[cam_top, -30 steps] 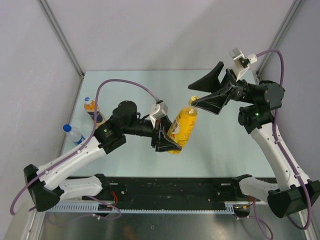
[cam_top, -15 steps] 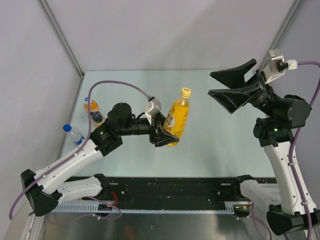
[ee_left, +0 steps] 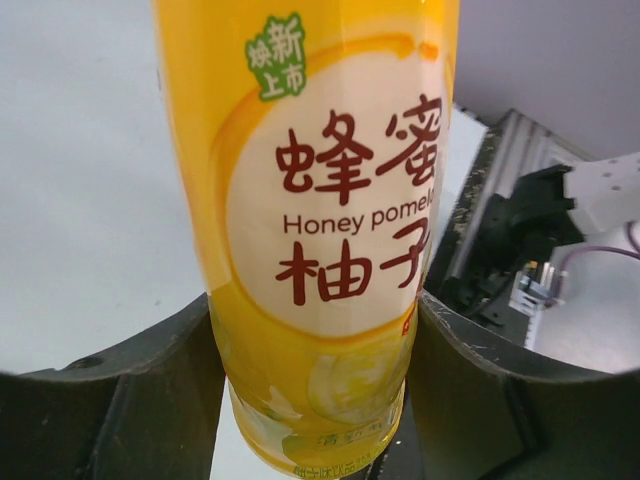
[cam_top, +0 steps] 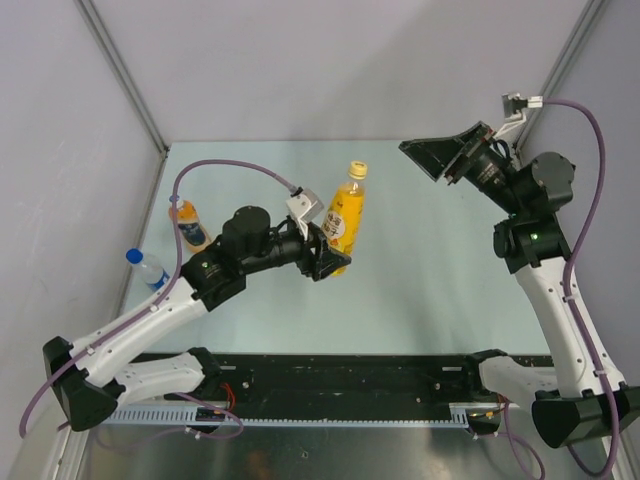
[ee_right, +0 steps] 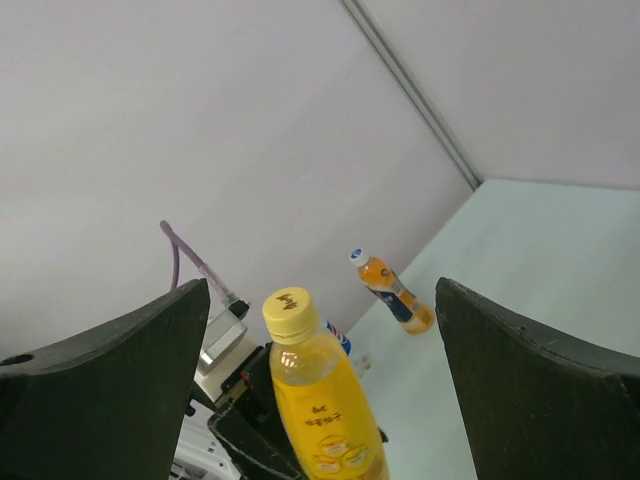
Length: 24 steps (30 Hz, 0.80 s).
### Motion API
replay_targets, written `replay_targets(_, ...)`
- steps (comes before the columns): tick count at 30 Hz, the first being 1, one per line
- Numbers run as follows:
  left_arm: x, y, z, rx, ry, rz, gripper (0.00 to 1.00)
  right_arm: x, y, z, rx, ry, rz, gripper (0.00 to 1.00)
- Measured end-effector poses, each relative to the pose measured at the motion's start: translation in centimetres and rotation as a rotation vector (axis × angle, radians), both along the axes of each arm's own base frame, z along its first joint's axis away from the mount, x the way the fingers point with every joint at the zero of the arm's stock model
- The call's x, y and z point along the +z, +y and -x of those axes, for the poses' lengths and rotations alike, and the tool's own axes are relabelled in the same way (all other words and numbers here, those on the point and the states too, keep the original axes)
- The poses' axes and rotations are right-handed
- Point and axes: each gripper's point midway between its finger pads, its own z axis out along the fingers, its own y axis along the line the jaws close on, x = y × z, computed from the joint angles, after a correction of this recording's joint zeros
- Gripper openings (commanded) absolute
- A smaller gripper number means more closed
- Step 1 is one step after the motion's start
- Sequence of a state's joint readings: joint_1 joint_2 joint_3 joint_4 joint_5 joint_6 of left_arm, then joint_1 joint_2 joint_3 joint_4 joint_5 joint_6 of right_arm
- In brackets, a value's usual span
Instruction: Unscrew the bottle caps
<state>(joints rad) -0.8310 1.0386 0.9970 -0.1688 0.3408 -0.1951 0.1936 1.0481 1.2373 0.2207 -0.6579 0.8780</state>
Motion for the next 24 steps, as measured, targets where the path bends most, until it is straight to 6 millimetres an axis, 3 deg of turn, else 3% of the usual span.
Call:
replay_targets(5,-1.6,0.9,-2.1,0.131,0.004,-0.088,0.0,-1.5,1.3,-2.1,-0.021,0.125,0.033,0.99)
replay_targets(11,-2.8,2.6,-4.5,0.321,-0.019,-0.205,0.0,-3.4,4.0,-3.4,-0.052,0.215,0.126,0.99)
replay_targets(19,-2.7,3.6,-5.9,0.485,-0.082,-0.307,0.0,-3.8,7.5,-4.6,-0.116,0.245,0.259,0.99)
replay_targets(24,-2.9,3.8,-6.3,0.575,-0.141,-0.404,0.0,-5.8,9.0,-5.5,-0.138,0.293,0.329,0.97)
